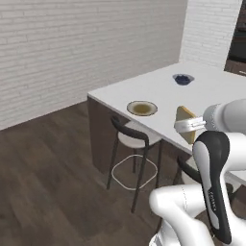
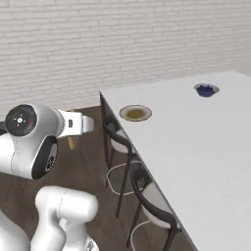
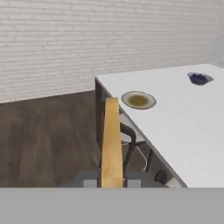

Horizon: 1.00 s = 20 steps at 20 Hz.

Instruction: Start the toaster. Once the lever pops up, take the bread to the plate on the dining counter.

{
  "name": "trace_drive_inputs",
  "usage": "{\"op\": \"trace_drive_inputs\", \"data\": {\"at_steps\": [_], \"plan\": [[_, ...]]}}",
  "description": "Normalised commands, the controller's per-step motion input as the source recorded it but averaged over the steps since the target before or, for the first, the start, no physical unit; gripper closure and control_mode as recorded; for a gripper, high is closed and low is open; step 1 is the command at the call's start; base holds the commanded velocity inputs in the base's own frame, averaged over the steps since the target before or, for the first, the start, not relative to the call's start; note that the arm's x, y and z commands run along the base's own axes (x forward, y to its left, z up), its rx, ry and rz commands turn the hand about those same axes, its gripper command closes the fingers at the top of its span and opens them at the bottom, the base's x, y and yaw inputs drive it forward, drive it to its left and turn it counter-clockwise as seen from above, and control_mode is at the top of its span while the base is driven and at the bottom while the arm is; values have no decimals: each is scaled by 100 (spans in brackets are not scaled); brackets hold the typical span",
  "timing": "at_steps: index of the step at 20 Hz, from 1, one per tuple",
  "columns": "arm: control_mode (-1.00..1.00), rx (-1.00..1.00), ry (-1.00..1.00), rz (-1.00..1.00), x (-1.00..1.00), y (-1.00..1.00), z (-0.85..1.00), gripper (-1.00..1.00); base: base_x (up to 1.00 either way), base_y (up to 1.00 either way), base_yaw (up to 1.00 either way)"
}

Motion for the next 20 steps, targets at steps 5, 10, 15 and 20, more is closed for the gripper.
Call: {"op": "trace_drive_inputs", "data": {"at_steps": [5, 10, 15, 20], "plan": [[100, 0, 0, 0, 0, 0, 0, 100, 100, 37, -41], [100, 0, 0, 0, 0, 0, 0, 100, 97, 48, -38], [100, 0, 0, 0, 0, 0, 0, 100, 85, 43, -40], [100, 0, 0, 0, 0, 0, 0, 100, 77, 13, -49]]}}
